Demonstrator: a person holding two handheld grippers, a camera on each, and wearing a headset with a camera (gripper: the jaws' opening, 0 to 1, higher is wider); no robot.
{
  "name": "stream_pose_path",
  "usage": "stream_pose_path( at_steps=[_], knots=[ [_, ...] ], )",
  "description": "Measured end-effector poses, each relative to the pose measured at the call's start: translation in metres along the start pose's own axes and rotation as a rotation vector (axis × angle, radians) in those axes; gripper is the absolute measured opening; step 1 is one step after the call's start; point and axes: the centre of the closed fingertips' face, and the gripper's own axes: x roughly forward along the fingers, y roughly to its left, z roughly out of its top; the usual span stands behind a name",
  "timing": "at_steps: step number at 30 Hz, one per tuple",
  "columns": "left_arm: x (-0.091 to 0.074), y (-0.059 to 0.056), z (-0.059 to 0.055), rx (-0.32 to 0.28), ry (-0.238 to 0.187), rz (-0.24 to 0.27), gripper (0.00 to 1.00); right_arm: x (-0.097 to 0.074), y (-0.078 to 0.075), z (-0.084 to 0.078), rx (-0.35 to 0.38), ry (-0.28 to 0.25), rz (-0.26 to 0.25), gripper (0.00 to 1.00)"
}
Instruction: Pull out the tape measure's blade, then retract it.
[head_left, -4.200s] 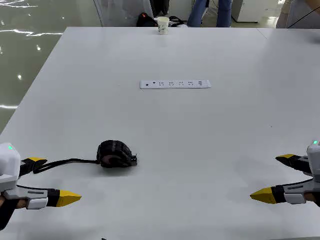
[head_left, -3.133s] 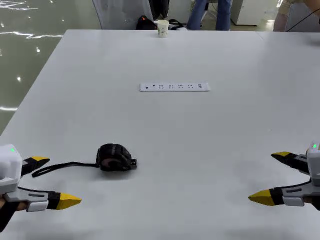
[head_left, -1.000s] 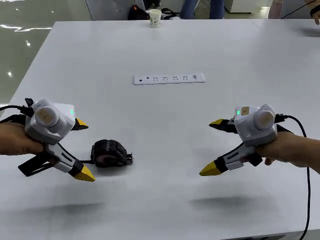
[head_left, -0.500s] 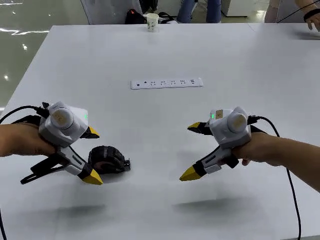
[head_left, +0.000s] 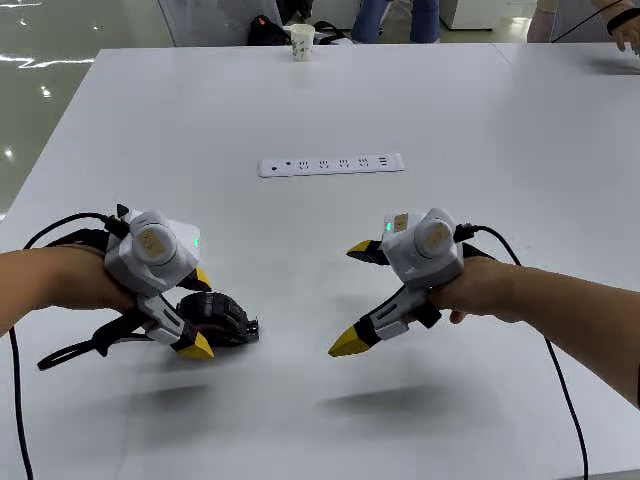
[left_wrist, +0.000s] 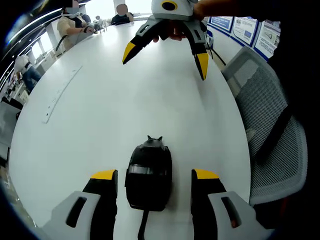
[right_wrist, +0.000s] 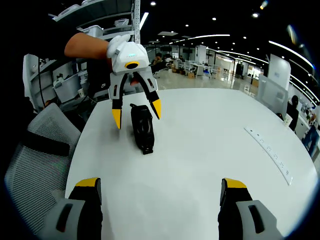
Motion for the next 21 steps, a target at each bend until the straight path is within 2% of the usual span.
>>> stream_pose_path(
  at_steps=[3,5,7,9,12,16,19,21],
  knots=[
    [0.001,0.003,0.006,-0.023,-0.015,0.016,0.50,0.006,0.002,0.001,-0.003,0.007,0.011,0.99],
    [0.002,0.005,0.007,-0.018,-0.015,0.025,0.44,0.010,0.004,0.002,-0.015,0.018,0.022,0.99],
    [0.004,0.006,0.009,-0.016,-0.014,0.030,0.44,0.013,0.005,0.004,-0.027,0.022,0.031,0.99],
    [0.006,0.008,0.009,-0.012,-0.002,0.042,0.42,0.017,0.006,0.006,-0.038,0.025,0.039,0.99],
    [0.009,0.007,0.007,0.010,0.018,0.047,0.33,0.020,0.006,0.010,-0.045,0.026,0.046,0.99],
    [0.012,0.008,0.005,0.054,0.030,0.059,0.31,0.024,0.006,0.014,-0.048,0.023,0.050,0.99],
    [0.011,0.009,0.005,0.044,0.028,0.052,0.31,0.029,0.006,0.015,-0.055,0.031,0.056,0.99],
    [0.012,0.010,0.005,0.042,0.029,0.051,0.31,0.031,0.007,0.016,-0.061,0.034,0.062,0.94]
  ],
)
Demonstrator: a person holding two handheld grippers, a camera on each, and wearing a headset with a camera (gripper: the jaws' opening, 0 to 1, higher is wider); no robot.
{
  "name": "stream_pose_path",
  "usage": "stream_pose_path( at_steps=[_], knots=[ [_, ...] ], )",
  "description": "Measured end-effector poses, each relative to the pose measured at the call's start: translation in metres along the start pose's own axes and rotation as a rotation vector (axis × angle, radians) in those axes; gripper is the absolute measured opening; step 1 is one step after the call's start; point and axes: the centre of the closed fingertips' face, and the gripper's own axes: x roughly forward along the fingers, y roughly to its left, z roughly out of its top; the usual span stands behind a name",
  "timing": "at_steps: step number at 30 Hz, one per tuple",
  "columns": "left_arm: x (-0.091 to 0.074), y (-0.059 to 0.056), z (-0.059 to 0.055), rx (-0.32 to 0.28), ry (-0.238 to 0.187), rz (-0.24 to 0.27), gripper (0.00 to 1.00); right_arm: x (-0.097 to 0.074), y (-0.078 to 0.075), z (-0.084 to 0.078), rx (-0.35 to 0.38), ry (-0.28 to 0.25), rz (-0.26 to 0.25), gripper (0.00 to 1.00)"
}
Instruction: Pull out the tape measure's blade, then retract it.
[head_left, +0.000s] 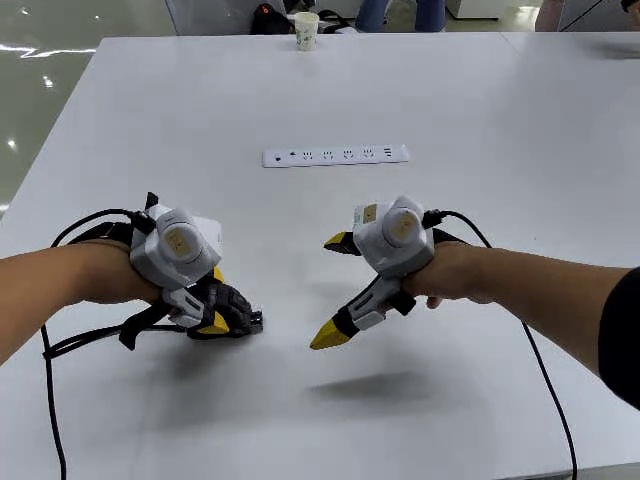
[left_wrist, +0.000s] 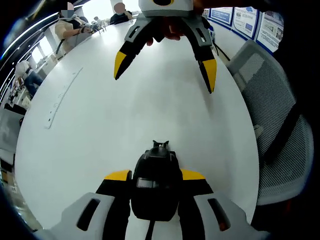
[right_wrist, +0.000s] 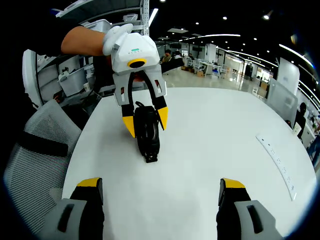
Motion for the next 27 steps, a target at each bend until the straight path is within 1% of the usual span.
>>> stream_pose_path(
  at_steps=[1,3,7,10,12,15,19,22,25,27],
  knots=[
    [0.000,0.000,0.000,0.000,0.001,0.000,0.31,0.001,-0.001,0.001,-0.003,-0.002,0.001,0.92],
    [0.000,0.000,-0.001,-0.002,0.002,0.000,0.31,0.005,-0.003,0.002,0.000,-0.001,0.001,0.94],
    [0.001,0.000,-0.001,-0.004,0.002,0.002,0.30,0.012,-0.002,0.002,-0.008,0.009,0.009,0.88],
    [0.001,0.001,-0.001,-0.013,-0.005,-0.001,0.30,0.020,-0.001,0.001,-0.004,0.015,0.026,0.82],
    [0.001,0.000,-0.001,-0.013,-0.001,-0.002,0.30,0.024,0.000,0.001,-0.005,0.020,0.030,0.80],
    [0.001,0.000,-0.001,-0.009,0.006,0.001,0.30,0.032,0.003,0.003,-0.008,0.017,0.041,0.76],
    [0.000,-0.001,0.000,-0.017,0.001,-0.001,0.30,0.041,0.007,0.008,-0.023,0.016,0.056,0.66],
    [0.000,-0.001,-0.001,-0.020,0.001,-0.003,0.30,0.048,0.010,0.010,-0.042,0.022,0.060,0.63],
    [0.000,-0.001,-0.001,-0.024,-0.003,-0.009,0.31,0.055,0.012,0.010,-0.026,0.020,0.072,0.58],
    [0.001,0.000,-0.001,-0.025,-0.006,-0.014,0.31,0.060,0.013,0.010,-0.032,0.025,0.070,0.55]
  ],
)
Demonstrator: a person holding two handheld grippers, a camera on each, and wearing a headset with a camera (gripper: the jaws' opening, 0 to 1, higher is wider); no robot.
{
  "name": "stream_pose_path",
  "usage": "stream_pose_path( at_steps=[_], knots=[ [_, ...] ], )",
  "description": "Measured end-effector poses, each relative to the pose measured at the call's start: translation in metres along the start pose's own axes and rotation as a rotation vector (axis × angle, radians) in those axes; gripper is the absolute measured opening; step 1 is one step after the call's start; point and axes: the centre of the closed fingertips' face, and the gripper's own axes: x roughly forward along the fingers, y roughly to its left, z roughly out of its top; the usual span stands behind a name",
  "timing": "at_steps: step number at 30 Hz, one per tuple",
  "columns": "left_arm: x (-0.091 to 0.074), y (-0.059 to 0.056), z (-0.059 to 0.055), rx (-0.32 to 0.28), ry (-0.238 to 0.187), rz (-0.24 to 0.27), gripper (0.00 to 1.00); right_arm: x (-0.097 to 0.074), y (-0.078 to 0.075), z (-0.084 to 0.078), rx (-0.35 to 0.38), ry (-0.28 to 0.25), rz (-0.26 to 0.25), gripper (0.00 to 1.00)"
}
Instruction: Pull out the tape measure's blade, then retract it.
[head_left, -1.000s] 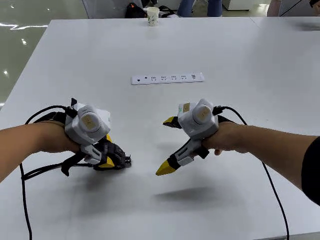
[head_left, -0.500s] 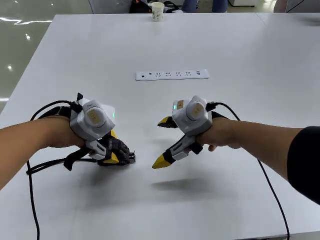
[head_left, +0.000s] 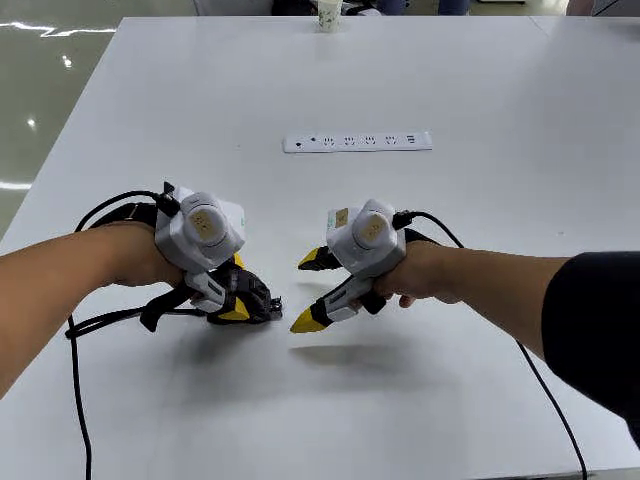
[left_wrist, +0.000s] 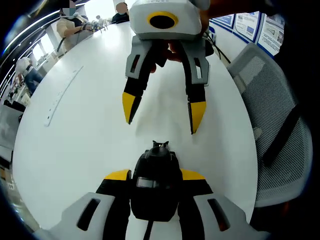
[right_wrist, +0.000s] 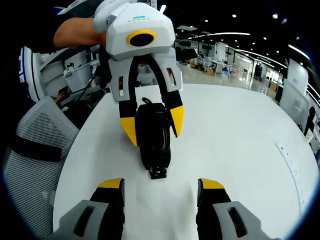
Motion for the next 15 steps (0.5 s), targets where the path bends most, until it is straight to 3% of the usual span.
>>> stream_pose_path(
  at_steps=[15],
  knots=[
    [0.000,-0.001,0.000,0.001,-0.009,-0.004,0.31,0.017,0.004,0.003,-0.026,0.024,0.027,0.32]
  ],
)
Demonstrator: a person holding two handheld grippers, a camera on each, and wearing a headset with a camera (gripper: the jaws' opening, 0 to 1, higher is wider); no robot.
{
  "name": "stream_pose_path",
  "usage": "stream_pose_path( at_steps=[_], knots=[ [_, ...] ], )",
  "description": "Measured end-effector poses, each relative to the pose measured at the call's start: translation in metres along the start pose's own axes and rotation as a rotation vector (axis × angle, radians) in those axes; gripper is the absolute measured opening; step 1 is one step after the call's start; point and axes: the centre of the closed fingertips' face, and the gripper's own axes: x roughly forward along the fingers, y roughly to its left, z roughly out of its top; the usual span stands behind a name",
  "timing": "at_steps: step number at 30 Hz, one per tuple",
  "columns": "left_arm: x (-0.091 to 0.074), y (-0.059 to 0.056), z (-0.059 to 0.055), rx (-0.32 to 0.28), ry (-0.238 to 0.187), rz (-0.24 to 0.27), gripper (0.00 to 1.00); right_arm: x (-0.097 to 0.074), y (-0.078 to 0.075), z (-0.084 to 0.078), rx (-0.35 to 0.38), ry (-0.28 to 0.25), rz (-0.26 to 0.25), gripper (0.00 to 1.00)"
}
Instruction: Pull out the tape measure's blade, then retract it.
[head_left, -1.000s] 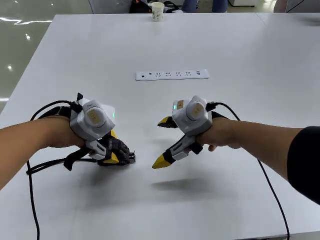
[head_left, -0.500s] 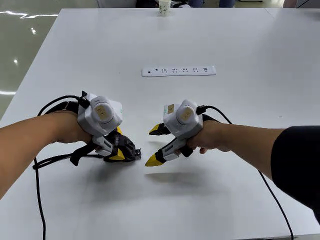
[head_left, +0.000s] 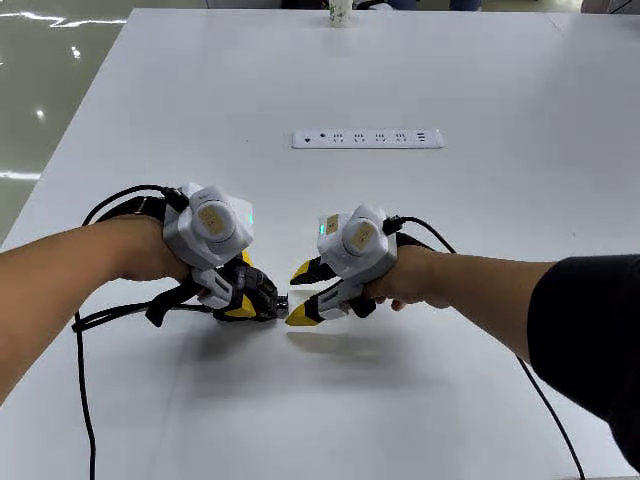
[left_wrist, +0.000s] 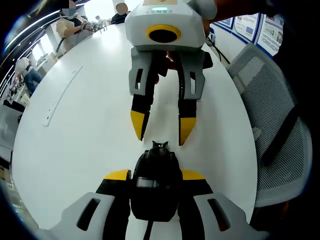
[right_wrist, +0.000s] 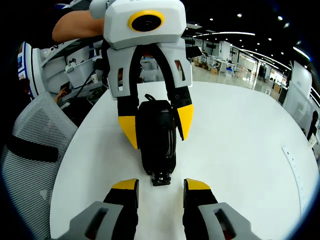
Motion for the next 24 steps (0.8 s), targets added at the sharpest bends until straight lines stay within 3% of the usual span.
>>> stream_pose_path(
  at_steps=[3,15,20,23,24],
  knots=[
    [0.000,0.000,0.000,-0.004,-0.004,0.000,0.31,0.004,0.003,-0.001,-0.014,0.015,0.010,0.26],
    [-0.001,-0.001,0.001,-0.008,-0.007,0.000,0.31,0.013,-0.001,0.002,-0.045,0.041,0.004,0.20],
    [-0.001,-0.002,0.001,-0.010,-0.011,0.000,0.31,0.018,0.001,-0.003,-0.076,0.072,0.019,0.13],
    [-0.001,-0.002,0.002,-0.011,-0.014,0.002,0.31,0.017,0.001,-0.002,-0.133,0.079,0.026,0.13],
    [-0.001,-0.002,0.002,-0.012,-0.014,0.002,0.31,0.017,0.001,-0.002,-0.085,0.078,0.018,0.13]
  ],
)
